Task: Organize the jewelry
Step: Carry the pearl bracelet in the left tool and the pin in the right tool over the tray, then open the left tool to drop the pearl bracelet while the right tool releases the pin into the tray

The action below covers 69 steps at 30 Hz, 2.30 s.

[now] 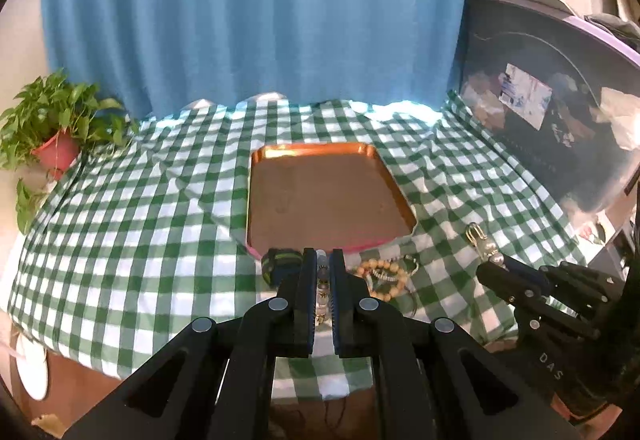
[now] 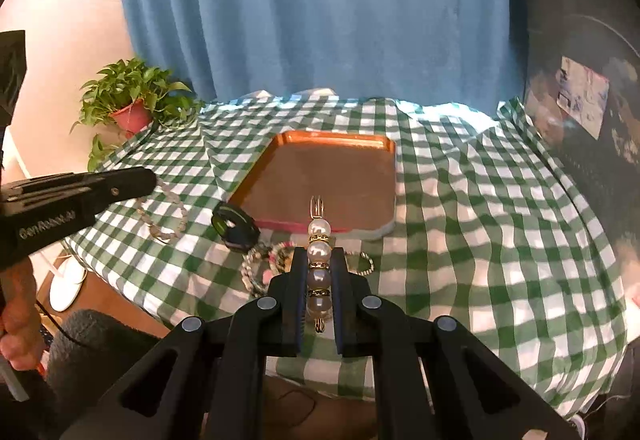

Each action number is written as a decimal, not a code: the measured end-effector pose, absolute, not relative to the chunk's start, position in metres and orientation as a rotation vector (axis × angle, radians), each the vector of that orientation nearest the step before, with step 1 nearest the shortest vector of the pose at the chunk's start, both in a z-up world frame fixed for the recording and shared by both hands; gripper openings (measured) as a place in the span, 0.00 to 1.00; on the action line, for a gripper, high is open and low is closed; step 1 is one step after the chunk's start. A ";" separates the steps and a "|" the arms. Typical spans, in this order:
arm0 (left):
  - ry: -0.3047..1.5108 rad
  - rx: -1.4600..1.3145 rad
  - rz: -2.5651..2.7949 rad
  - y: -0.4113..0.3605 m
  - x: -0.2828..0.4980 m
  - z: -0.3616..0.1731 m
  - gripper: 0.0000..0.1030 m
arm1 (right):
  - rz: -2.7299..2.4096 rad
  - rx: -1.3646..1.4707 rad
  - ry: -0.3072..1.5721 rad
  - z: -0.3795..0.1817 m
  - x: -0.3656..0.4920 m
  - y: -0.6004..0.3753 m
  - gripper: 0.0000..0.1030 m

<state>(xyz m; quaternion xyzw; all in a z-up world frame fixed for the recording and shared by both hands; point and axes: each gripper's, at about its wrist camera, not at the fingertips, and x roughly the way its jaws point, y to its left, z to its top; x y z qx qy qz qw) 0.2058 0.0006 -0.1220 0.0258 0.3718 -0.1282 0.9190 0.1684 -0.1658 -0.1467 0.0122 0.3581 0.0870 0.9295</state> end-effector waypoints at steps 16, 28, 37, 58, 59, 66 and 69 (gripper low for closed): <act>0.723 0.050 -0.308 -0.012 0.273 -0.111 0.06 | 0.257 0.013 0.705 -0.129 0.234 -0.153 0.09; 0.602 0.018 -0.365 -0.013 0.316 -0.082 0.06 | 0.311 -0.054 0.649 -0.116 0.286 -0.145 0.09; 0.646 -0.180 -0.389 0.009 0.370 -0.131 0.06 | 0.329 -0.045 0.616 -0.131 0.328 -0.156 0.09; 0.925 -0.278 -0.448 0.016 0.426 -0.256 0.06 | 0.452 0.119 0.828 -0.239 0.385 -0.172 0.10; 0.929 -0.256 -0.428 0.016 0.426 -0.257 0.06 | 0.441 0.101 0.833 -0.241 0.387 -0.170 0.10; 0.950 -0.151 -0.306 0.017 0.430 -0.271 0.06 | 0.321 -0.005 0.879 -0.265 0.392 -0.174 0.10; 0.930 -0.084 -0.301 0.009 0.425 -0.266 0.10 | 0.311 0.040 0.901 -0.271 0.397 -0.185 0.11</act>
